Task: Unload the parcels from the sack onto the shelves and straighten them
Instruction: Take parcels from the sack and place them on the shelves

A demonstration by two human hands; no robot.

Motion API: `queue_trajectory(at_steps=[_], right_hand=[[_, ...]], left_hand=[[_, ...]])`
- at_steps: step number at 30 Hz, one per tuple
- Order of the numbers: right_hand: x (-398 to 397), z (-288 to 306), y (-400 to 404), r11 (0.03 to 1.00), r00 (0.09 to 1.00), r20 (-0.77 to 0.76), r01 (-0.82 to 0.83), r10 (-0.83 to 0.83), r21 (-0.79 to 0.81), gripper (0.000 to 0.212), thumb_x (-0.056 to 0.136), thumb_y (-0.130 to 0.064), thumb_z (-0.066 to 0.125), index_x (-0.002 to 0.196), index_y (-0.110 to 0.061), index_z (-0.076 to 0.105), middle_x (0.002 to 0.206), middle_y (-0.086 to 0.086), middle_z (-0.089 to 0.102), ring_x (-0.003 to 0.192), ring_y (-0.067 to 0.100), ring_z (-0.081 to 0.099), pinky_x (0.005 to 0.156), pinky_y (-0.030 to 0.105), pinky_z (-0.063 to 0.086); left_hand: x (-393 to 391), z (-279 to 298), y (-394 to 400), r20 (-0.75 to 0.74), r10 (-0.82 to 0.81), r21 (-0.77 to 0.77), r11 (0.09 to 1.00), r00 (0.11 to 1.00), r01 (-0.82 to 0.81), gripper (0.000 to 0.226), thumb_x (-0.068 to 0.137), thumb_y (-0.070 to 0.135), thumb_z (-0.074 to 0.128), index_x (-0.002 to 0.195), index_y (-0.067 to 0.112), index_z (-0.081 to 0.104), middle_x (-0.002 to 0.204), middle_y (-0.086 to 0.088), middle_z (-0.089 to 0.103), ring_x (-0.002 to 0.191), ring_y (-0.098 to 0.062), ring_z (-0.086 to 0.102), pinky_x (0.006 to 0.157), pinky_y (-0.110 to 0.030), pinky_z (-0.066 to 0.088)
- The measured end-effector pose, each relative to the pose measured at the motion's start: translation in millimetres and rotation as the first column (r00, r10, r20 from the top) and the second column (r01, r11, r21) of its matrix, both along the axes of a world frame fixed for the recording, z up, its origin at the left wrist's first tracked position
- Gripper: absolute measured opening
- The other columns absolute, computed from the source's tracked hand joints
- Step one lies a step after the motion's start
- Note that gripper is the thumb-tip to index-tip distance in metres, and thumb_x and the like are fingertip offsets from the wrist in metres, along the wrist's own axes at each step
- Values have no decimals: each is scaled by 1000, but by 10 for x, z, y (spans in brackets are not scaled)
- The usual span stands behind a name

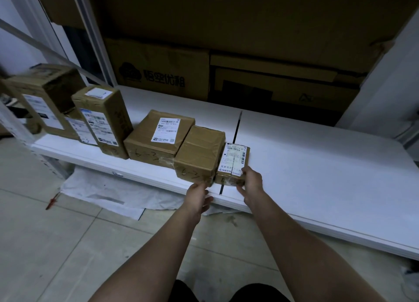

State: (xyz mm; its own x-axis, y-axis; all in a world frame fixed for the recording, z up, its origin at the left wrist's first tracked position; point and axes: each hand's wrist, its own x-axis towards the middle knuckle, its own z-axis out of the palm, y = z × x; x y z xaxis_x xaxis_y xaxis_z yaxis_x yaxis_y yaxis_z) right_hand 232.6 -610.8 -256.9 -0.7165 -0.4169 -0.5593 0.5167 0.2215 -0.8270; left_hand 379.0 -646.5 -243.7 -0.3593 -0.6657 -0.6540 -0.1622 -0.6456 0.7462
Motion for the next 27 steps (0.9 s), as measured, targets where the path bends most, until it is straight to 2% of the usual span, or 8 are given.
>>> queue_trajectory(at_steps=[5,8,10,12,14,17,23,27], right_hand=[[-8,91,124,996,999,11,-45,44,74,19,95,-27,48,101,-10,54,96,7,56,90,22,56,82,39,45],[-37,197,281,995,999,20,-45,43,94,27,97,-24,47,115,-6,54,113,19,57,106,30,56,90,40,47],[-81,298,448,995,998,3,-63,63,78,25,96,-21,47,115,-7,56,110,25,56,91,28,57,83,35,48],[-156,404,647,996,998,-12,-61,62,71,13,95,-20,47,103,-11,52,91,11,52,73,20,47,73,29,47],[-232,511,855,996,998,-26,-54,56,71,23,95,-19,47,106,-1,55,87,11,53,71,23,47,71,28,48],[-315,661,1248,996,998,-64,-12,18,91,40,96,-19,46,126,6,51,111,23,63,84,31,57,71,28,47],[-448,919,2184,980,981,-156,136,-113,146,13,96,-22,47,104,-15,54,99,3,60,72,14,55,62,25,40],[-593,953,2982,948,949,-258,240,-183,211,12,94,-23,48,98,-15,55,92,2,63,71,16,57,64,26,40]], left_hand=[[-6,83,72,38,-87,20,996,995,87,29,97,38,48,111,13,55,105,-7,60,89,-20,60,66,-28,46],[-61,175,139,58,-148,18,989,987,147,24,98,31,44,107,13,57,101,-6,61,81,-18,59,64,-26,44],[-144,270,205,56,-184,9,983,981,184,18,97,29,45,99,15,56,99,-5,60,79,-16,58,64,-25,42],[-262,373,296,42,-233,-10,972,972,234,18,97,31,46,101,16,56,100,-4,60,78,-14,58,64,-24,41],[-394,450,395,24,-271,-38,961,962,272,24,98,34,43,106,16,56,102,-4,61,83,-16,59,64,-24,41],[-584,542,613,16,-361,-51,931,932,361,20,98,28,40,108,14,51,103,-6,60,82,-17,58,63,-25,39],[-969,616,1230,3,-556,-71,829,831,554,24,97,22,41,116,10,51,109,-9,60,92,-23,59,75,-28,41],[-1220,672,1797,-5,-691,-96,720,723,687,19,97,20,40,110,9,48,103,-9,58,71,-17,56,63,-26,38]])
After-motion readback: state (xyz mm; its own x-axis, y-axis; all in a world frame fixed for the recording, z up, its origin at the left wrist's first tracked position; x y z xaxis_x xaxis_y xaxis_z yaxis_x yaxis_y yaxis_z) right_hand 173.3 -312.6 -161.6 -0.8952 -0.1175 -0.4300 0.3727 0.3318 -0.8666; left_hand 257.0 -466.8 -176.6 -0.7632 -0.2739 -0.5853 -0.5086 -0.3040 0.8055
